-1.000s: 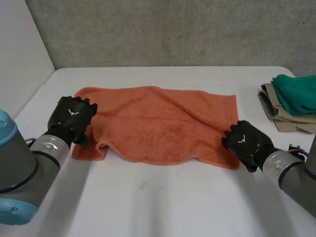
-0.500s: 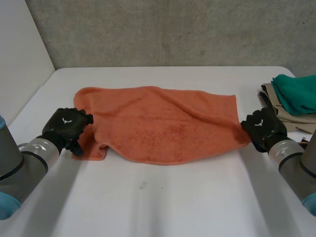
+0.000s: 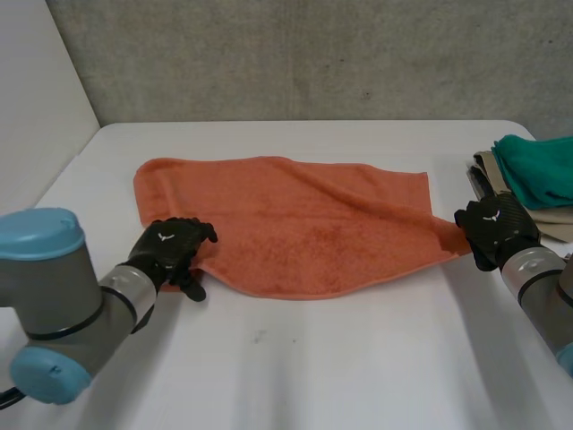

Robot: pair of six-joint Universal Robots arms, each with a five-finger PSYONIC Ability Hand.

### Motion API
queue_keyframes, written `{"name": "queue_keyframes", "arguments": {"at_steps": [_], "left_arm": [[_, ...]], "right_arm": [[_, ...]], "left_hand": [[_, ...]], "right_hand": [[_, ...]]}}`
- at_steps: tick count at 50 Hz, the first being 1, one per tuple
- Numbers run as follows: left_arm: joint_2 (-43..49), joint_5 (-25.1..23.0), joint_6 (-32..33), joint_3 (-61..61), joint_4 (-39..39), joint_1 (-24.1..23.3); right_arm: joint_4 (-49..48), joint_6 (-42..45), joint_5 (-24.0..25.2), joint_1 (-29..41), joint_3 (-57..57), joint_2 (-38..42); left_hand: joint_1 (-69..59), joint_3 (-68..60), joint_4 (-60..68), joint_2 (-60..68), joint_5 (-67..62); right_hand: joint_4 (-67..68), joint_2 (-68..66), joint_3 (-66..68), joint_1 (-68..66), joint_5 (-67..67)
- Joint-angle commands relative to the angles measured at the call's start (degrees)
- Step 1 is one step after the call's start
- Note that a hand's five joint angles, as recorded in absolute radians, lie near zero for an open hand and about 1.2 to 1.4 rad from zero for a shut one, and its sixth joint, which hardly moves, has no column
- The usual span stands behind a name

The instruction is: Fold the laundry.

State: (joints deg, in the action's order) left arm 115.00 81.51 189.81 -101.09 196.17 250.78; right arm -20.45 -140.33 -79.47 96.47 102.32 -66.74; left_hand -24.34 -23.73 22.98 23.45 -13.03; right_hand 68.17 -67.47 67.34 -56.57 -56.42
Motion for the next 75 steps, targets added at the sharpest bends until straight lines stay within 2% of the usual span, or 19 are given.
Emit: {"name": "queue_keyframes", "arguments": {"at_steps": [1, 5, 13, 25, 35, 41, 46, 47, 51, 56, 59, 60, 65, 67, 70, 75], "left_arm": [[6.02, 7.33, 0.30, 5.80, 0.18, -3.36], [8.84, 9.45, 0.39, 8.36, 0.36, -5.39], [9.90, 16.92, 0.91, 9.07, 6.06, -5.04], [9.46, 17.10, 2.05, 8.45, 7.56, 1.11], [5.42, 16.84, 13.82, 3.71, 7.92, 3.13], [4.89, 15.43, 15.06, 1.95, 7.83, 3.05], [4.80, 9.64, 15.24, 1.07, 7.39, 3.13], [4.71, 9.19, 15.33, 0.98, 7.30, 3.13], [2.52, 8.93, 15.42, 0.46, 6.60, 3.40], [-5.38, 8.31, 16.46, -2.09, 3.53, 4.80], [-12.23, 8.05, 20.50, -4.11, -0.86, 5.24], [-13.82, 8.05, 22.17, -4.64, -2.27, 5.24], [-21.81, 6.38, 36.20, -9.73, -14.55, 4.37], [-22.97, 5.68, 39.74, -11.49, -18.17, 4.10], [-23.33, 4.88, 44.23, -13.96, -23.36, 3.40], [-20.87, 5.14, 47.41, -14.40, -24.87, 2.96]], "right_arm": [[0.14, 0.05, -0.25, -0.41, -0.10, -0.06], [0.23, -0.03, -0.42, -1.46, -0.01, -0.14], [0.23, -0.12, -0.42, -1.82, -0.01, -0.32], [0.23, -0.12, -0.42, -2.25, -0.10, -0.67], [1.20, -0.21, -0.34, -2.34, -0.19, -0.93], [1.37, -0.30, -0.25, -2.17, -0.19, -1.28], [1.90, -0.21, -0.07, -2.08, -0.01, -1.29], [2.16, -0.21, -0.07, -2.08, -0.01, -1.37], [5.32, 0.49, 0.28, -2.08, -0.36, -2.95], [15.40, 1.80, 1.85, -2.26, -2.73, -7.69], [21.92, 3.83, 3.35, -2.43, -4.14, -10.33], [26.99, 5.57, 4.31, -2.52, -5.10, -11.90], [41.69, 12.17, 4.85, -4.54, -6.25, -14.20], [46.87, 15.85, 5.11, -5.67, -5.90, -14.73], [50.23, 18.59, 5.73, -6.82, -5.38, -14.82], [52.26, 21.67, 5.03, -7.35, -4.58, -13.77]], "left_hand": [[-4.71, -5.32, 6.07, 5.60, -6.01], [-6.40, -7.01, 7.76, 7.29, -7.70], [-8.08, -8.69, 9.44, 8.97, -9.39], [-10.27, -10.88, 11.63, 11.16, -11.57], [-11.27, -11.88, 12.63, 12.16, -12.57], [-28.24, -28.85, 29.60, 29.13, -29.55], [-55.60, -56.21, 56.96, 56.49, -56.91], [-55.66, -56.27, 57.02, 56.55, -56.97], [-55.66, -56.27, 57.02, 56.55, -56.97], [-55.66, -56.27, 57.02, 56.55, -56.97], [-55.66, -56.27, 57.02, 56.55, -56.97], [-55.66, -56.27, 57.02, 56.55, -56.97], [-55.66, -56.27, 57.02, 56.55, -56.97], [-55.66, -56.27, 57.02, 56.55, -56.97], [-55.66, -56.27, 57.02, 56.55, -56.97], [-55.66, -56.27, 57.02, 56.55, -56.97]], "right_hand": [[11.83, -12.53, 12.66, -23.43, -13.58], [11.83, -12.53, 12.66, -23.43, -13.58], [11.83, -12.53, 12.66, -23.43, -13.58], [11.83, -12.53, 12.66, -23.43, -13.58], [11.83, -12.53, 12.66, -23.43, -13.58], [11.83, -12.53, 12.66, -23.43, -13.58], [11.83, -12.53, 12.66, -23.43, -13.58], [11.83, -12.53, 12.66, -23.43, -13.58], [11.83, -12.53, 12.66, -23.43, -13.58], [11.83, -12.53, 12.66, -23.43, -13.58], [11.83, -12.53, 12.66, -23.43, -13.58], [11.83, -12.53, 12.66, -23.43, -13.58], [11.83, -12.53, 12.66, -23.43, -13.58], [11.83, -12.53, 12.66, -23.43, -13.58], [11.83, -12.53, 12.66, -23.43, -13.58], [11.83, -12.53, 12.66, -23.43, -13.58]]}}
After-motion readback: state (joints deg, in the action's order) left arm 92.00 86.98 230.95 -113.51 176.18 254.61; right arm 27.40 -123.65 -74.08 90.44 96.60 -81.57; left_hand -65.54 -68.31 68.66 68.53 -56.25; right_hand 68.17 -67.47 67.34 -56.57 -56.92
